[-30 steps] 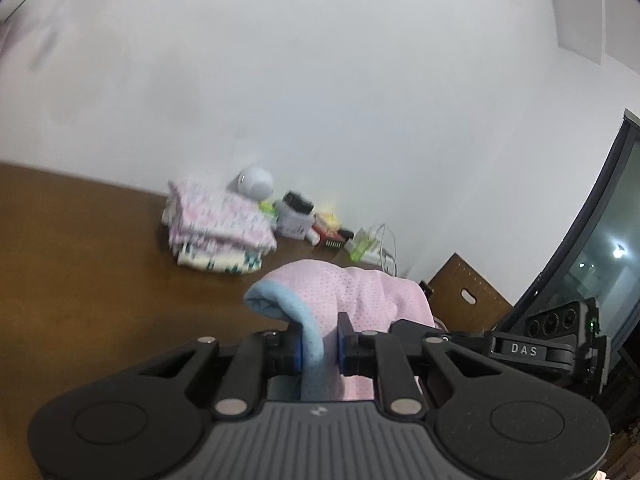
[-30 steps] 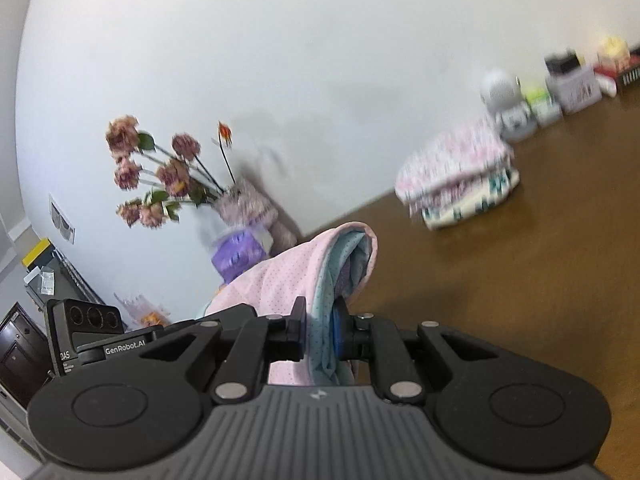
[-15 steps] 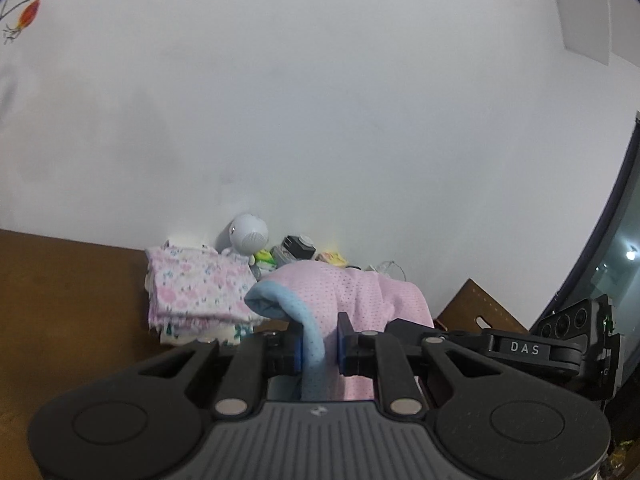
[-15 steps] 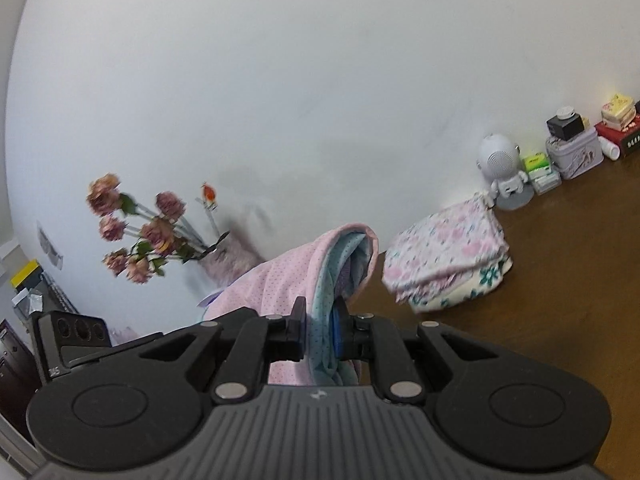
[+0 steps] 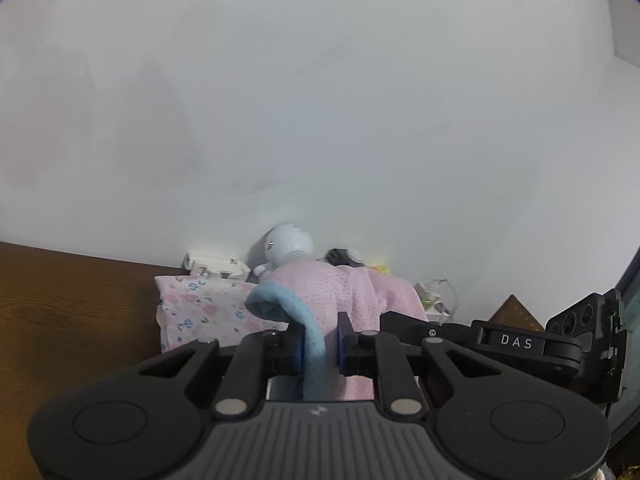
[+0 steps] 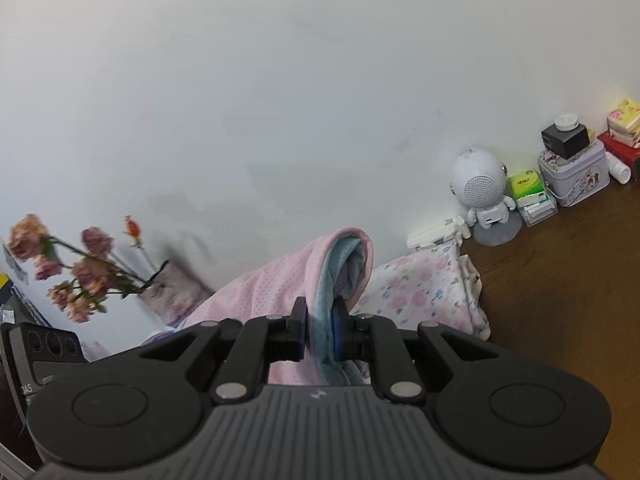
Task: Fold clothes
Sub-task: 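Lift the folded bundle with both tools and carry it toward the floral clothes stack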
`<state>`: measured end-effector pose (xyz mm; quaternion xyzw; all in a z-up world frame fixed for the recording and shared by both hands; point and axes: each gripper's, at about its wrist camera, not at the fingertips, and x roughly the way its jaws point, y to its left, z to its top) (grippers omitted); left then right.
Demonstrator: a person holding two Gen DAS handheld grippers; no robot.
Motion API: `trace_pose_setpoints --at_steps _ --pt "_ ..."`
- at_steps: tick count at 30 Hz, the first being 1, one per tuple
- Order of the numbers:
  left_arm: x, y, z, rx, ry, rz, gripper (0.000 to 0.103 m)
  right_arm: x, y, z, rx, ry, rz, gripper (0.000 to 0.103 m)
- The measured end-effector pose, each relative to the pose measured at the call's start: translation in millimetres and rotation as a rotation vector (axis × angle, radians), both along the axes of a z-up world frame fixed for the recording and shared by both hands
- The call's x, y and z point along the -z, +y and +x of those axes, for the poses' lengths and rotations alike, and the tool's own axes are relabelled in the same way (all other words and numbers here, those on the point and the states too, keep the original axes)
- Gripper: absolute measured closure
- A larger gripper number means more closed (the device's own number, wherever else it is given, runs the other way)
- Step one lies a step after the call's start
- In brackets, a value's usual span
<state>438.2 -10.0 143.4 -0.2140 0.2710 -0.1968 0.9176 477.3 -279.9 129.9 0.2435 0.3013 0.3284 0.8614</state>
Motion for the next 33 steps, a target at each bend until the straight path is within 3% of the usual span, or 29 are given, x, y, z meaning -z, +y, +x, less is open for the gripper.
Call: trace_pose_setpoints --at_steps 8,15,33 --pt "37 4 54 -0.023 0.072 0.04 0.089 42 7 60 0.008 0.069 0.014 0.091" --pt "56 3 88 -0.028 0.088 0.05 0.089 73 11 92 0.023 0.101 0.021 0.091" --pt "73 7 117 -0.072 0.113 0.105 0.089 95 25 127 0.041 0.098 -0.08 0.092"
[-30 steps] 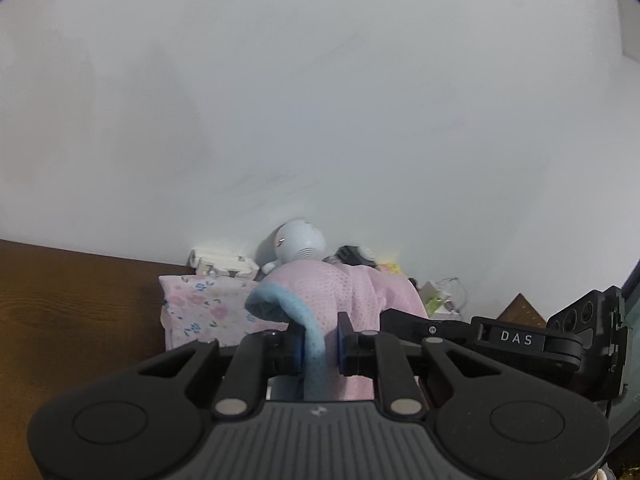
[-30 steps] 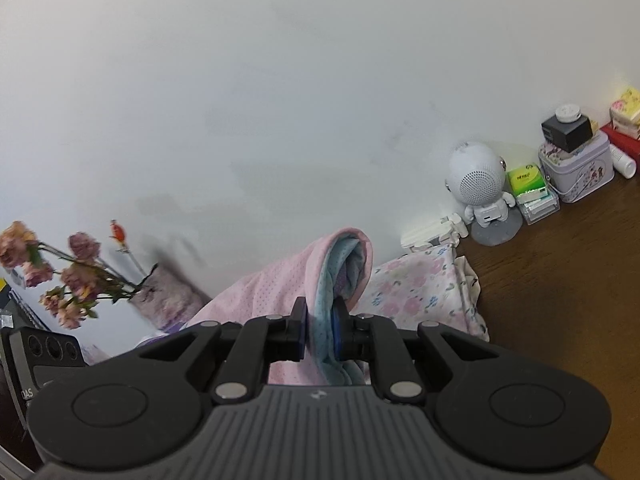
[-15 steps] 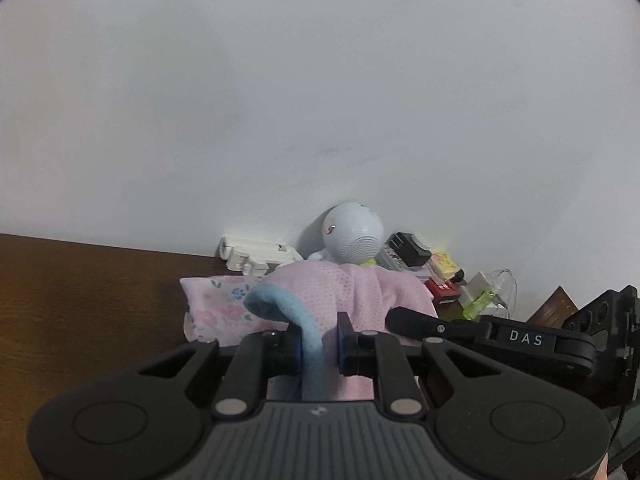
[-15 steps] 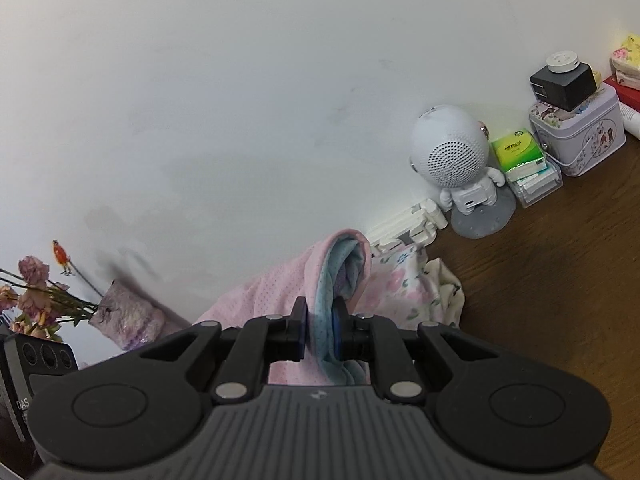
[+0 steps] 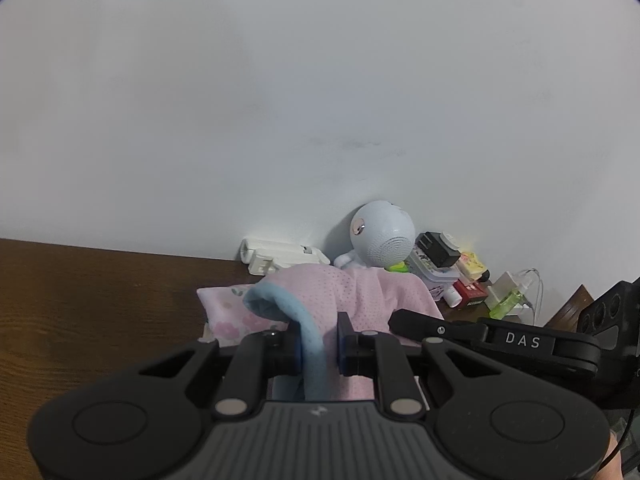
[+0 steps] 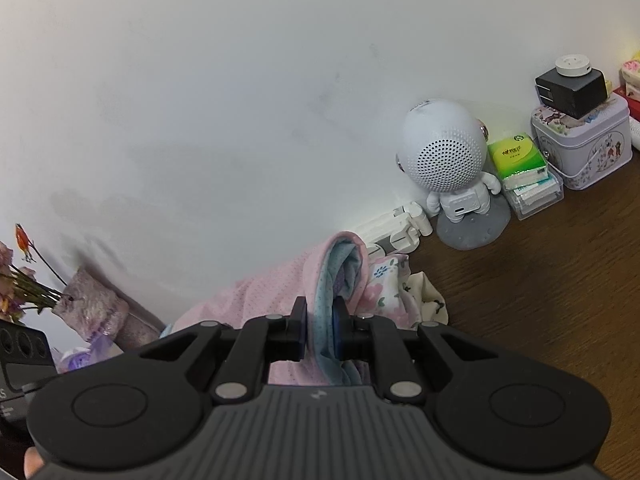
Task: Fold clothes
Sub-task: 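Lift the folded bundle with both tools and carry it toward the floral clothes stack, then lower the bundle onto the floral stack and open both tools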
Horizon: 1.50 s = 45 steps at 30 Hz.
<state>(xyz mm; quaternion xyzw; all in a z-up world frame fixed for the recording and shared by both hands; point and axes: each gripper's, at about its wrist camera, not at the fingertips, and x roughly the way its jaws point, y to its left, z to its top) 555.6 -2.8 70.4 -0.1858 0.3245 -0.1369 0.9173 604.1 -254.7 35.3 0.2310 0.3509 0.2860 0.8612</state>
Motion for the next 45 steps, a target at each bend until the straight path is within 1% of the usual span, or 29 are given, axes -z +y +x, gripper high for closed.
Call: trace_pose_setpoints --at_steps 6,7,8,10,12,14,15,16,17,19,22,23,24,25,28,30,32,33,34,36,38,39,40,41,43,45 --pt "2 0 0 0.002 -0.007 0.018 0.087 4 2 2 0.001 -0.001 -0.021 0.091" --pt "3 0 0 0.001 -0.01 0.019 0.084 4 2 2 0.001 -0.002 -0.024 0.091" --pt "3 0 1 -0.001 -0.011 0.022 0.083 5 2 2 0.001 -0.003 -0.027 0.091" --pt "3 1 1 -0.007 -0.009 0.033 0.075 5 3 2 0.002 -0.004 -0.033 0.09" --pt "1 4 0 -0.011 -0.02 0.037 0.072 4 4 1 0.002 -0.009 -0.045 0.087" --pt "-1 8 -1 -0.018 -0.029 0.035 0.067 4 4 0 0.005 -0.016 -0.057 0.08" --pt "-3 11 -2 -0.027 -0.033 0.028 0.062 3 3 0 0.005 -0.018 -0.056 0.079" --pt "-5 14 -3 -0.035 -0.039 0.022 0.057 1 2 -1 0.009 -0.022 -0.052 0.075" --pt "-8 18 -4 -0.044 -0.048 0.016 0.056 0 1 -2 0.014 -0.03 -0.048 0.071" --pt "-12 24 -4 -0.065 -0.058 0.006 0.056 -5 -2 -3 0.026 -0.046 -0.049 0.066" --pt "-13 28 -3 -0.094 -0.059 0.006 0.06 -13 -5 -6 0.045 -0.074 -0.053 0.066" --pt "-12 27 -2 -0.096 -0.061 0.015 0.064 -14 -5 -7 0.049 -0.084 -0.054 0.066" --pt "-10 26 -1 -0.099 -0.063 0.024 0.077 -16 -3 -8 0.052 -0.093 -0.063 0.067" --pt "-8 23 1 -0.097 -0.064 0.033 0.084 -17 -1 -9 0.055 -0.103 -0.073 0.067" --pt "-3 17 3 -0.098 -0.06 0.07 0.083 -16 9 -8 0.064 -0.111 -0.134 0.075" --pt "-4 15 2 -0.113 -0.066 0.09 0.079 -13 13 -7 0.07 -0.107 -0.172 0.074" --pt "-13 16 -8 -0.121 -0.141 0.104 0.073 -14 12 -10 0.076 -0.12 -0.181 0.074" --pt "-20 13 -14 -0.11 -0.191 0.123 0.071 -18 10 -13 0.081 -0.148 -0.179 0.074" --pt "-26 11 -19 -0.096 -0.237 0.141 0.07 -22 8 -17 0.086 -0.175 -0.176 0.074" --pt "-34 1 -22 -0.038 -0.276 0.146 0.071 -30 5 -24 0.095 -0.229 -0.173 0.074" --pt "-32 -13 -18 0.004 -0.264 0.169 0.078 -34 10 -30 0.08 -0.266 -0.194 0.074" --pt "-31 -21 -15 0.025 -0.258 0.181 0.085 -35 14 -33 0.071 -0.282 -0.207 0.074" --pt "-30 -27 -13 0.043 -0.25 0.192 0.087 -35 19 -37 0.056 -0.299 -0.224 0.074" --pt "-24 -32 -8 0.049 -0.233 0.202 0.089 -33 24 -40 0.042 -0.309 -0.238 0.076" --pt "-13 -40 1 0.058 -0.197 0.221 0.094 -27 32 -44 0.02 -0.318 -0.27 0.079" --pt "-1 -42 7 0.054 -0.171 0.216 0.094 -17 37 -42 0.023 -0.307 -0.32 0.079"
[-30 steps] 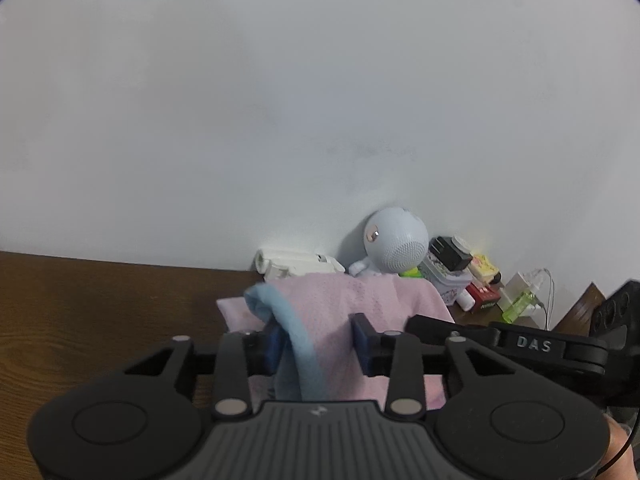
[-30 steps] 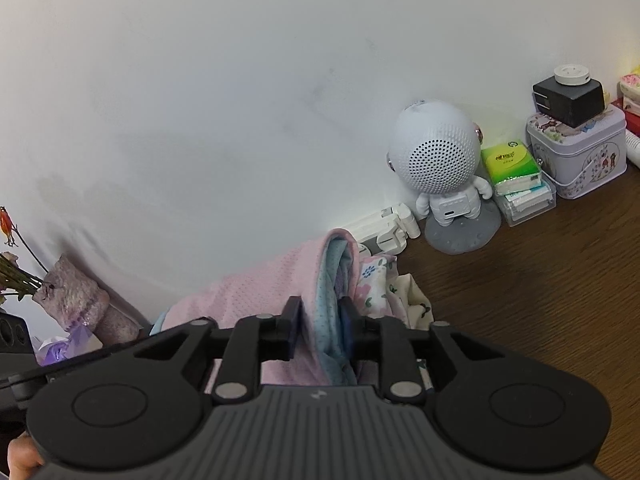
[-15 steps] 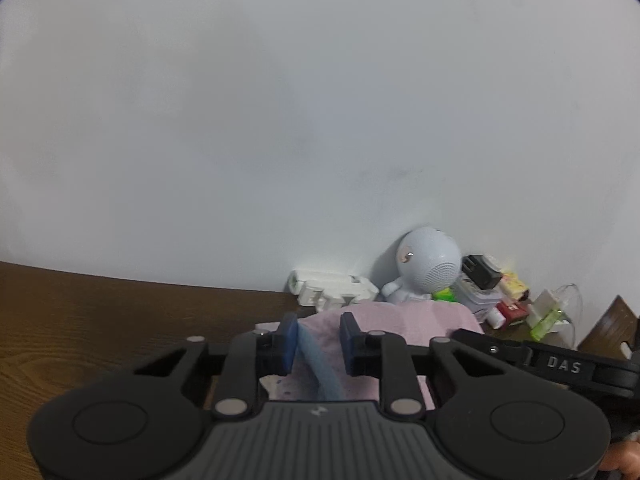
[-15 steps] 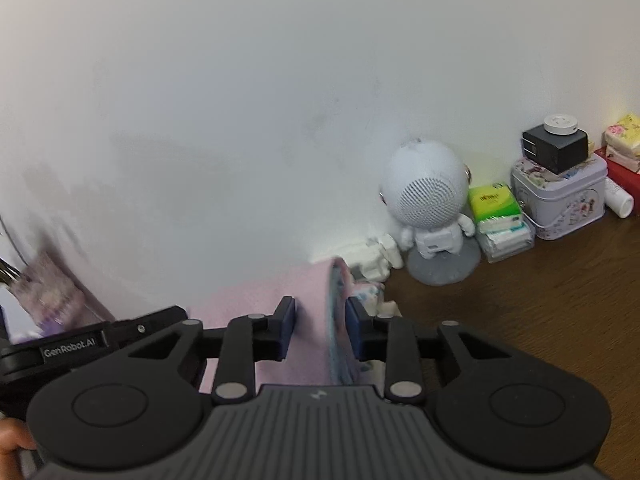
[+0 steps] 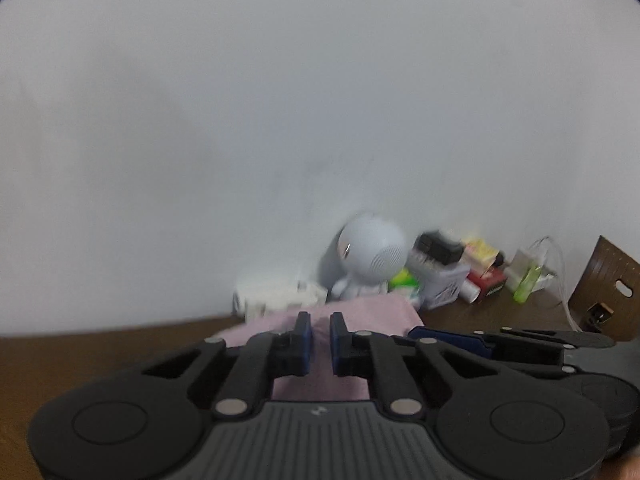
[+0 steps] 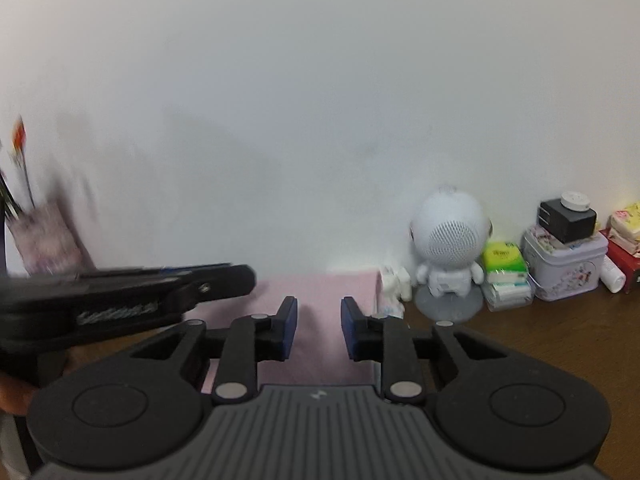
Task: Fold clothes
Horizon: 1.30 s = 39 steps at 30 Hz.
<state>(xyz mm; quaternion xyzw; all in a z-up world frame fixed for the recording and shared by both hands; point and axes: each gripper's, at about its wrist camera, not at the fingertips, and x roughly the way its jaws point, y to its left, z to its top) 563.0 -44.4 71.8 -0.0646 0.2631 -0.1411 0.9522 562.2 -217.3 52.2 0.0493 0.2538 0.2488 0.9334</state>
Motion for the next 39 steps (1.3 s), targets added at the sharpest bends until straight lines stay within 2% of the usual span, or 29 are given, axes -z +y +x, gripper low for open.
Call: trace_pose_setpoints --at_steps 3,6,8,10,12,14,15,16,18,19,20,22,28,39 --pt "9 -1 4 -0.001 0.01 -0.007 0.094 14 2 6 0.015 0.027 -0.015 0.08" --pt "3 2 0 0.007 -0.017 -0.016 0.09 18 -3 8 0.011 0.041 0.026 0.08" --pt "-3 4 -7 0.016 -0.046 -0.007 0.077 16 -8 3 0.003 0.036 0.067 0.079" --pt "-8 7 -17 0.004 -0.058 0.023 0.055 11 -13 -6 -0.003 0.019 0.097 0.078" --pt "-11 9 -27 -0.004 -0.064 0.049 0.044 8 -14 -13 -0.012 0.007 0.096 0.077" --pt "-11 11 -35 -0.023 -0.064 0.065 0.029 7 -15 -20 -0.015 -0.004 0.09 0.074" --pt "-10 13 -40 -0.046 -0.069 0.062 0.017 7 -15 -24 -0.014 -0.009 0.086 0.071" --pt "-10 15 -45 -0.069 -0.075 0.058 0.011 7 -15 -27 -0.014 -0.014 0.081 0.064" --pt "-9 19 -56 -0.105 -0.095 0.043 0.007 7 -16 -33 -0.016 -0.027 0.077 0.058" --pt "-7 21 -61 -0.118 -0.099 0.042 0.004 7 -15 -37 -0.019 -0.032 0.073 0.052" --pt "-6 23 -66 -0.131 -0.103 0.04 0.002 7 -15 -41 -0.021 -0.037 0.069 0.041" --pt "-4 27 -76 -0.156 -0.109 0.038 0.0 7 -14 -49 -0.017 -0.048 0.051 0.029" --pt "4 37 -94 -0.201 -0.061 0.03 0.0 8 -7 -71 -0.015 -0.08 -0.003 0.0" --pt "13 35 -133 -0.214 -0.044 0.071 0.0 16 -3 -105 -0.002 -0.061 -0.012 0.0"
